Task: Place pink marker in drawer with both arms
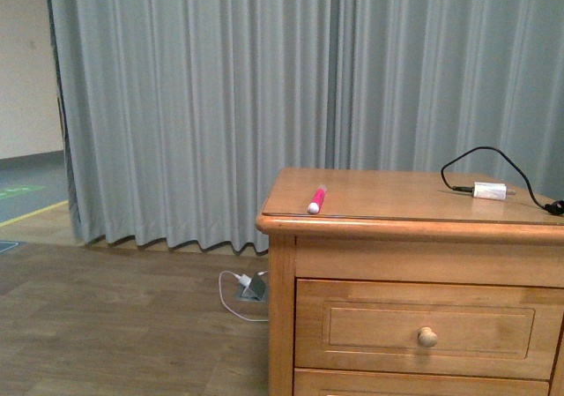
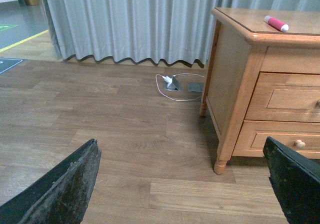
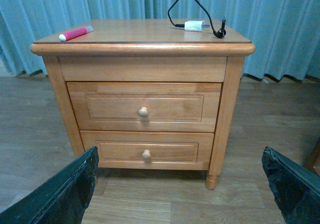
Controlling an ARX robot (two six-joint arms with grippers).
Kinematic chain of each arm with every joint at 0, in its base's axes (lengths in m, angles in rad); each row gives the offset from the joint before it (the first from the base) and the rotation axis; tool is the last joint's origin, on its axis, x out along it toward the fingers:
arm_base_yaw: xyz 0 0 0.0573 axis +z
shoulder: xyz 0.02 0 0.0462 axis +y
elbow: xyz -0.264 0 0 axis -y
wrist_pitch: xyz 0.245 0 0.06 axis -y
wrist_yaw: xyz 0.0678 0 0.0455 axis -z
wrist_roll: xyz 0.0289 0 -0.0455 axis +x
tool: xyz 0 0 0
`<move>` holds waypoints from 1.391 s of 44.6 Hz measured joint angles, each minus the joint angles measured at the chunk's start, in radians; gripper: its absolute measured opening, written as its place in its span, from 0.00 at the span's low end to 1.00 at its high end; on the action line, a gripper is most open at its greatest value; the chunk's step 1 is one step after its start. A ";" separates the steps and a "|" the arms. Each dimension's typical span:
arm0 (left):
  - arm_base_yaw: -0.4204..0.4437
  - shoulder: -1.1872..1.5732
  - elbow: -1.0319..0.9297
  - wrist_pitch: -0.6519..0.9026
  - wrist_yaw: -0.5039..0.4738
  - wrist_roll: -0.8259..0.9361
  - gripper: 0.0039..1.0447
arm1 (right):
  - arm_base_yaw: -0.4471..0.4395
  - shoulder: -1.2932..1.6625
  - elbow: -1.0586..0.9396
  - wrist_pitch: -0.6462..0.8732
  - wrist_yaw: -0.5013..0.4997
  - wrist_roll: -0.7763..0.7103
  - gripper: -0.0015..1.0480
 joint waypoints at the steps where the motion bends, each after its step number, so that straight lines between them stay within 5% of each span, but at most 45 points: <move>1: 0.000 0.000 0.000 0.000 0.000 0.000 0.94 | 0.000 0.000 0.000 0.000 0.000 0.000 0.92; 10: 0.000 0.000 0.000 0.000 0.000 0.000 0.94 | 0.000 0.000 0.000 0.000 0.000 0.000 0.92; 17: 0.000 0.000 0.000 0.000 0.000 0.000 0.94 | -0.032 0.193 0.085 -0.228 -0.129 0.116 0.92; 35: 0.000 0.000 0.000 0.000 0.000 0.000 0.94 | 0.055 1.083 0.367 0.330 -0.099 0.122 0.92; 50: 0.000 0.000 0.000 0.000 0.000 0.000 0.94 | 0.191 1.796 0.768 0.617 0.083 0.134 0.92; 62: 0.000 0.000 0.000 0.000 0.000 0.000 0.94 | 0.211 2.132 1.076 0.655 0.110 0.134 0.92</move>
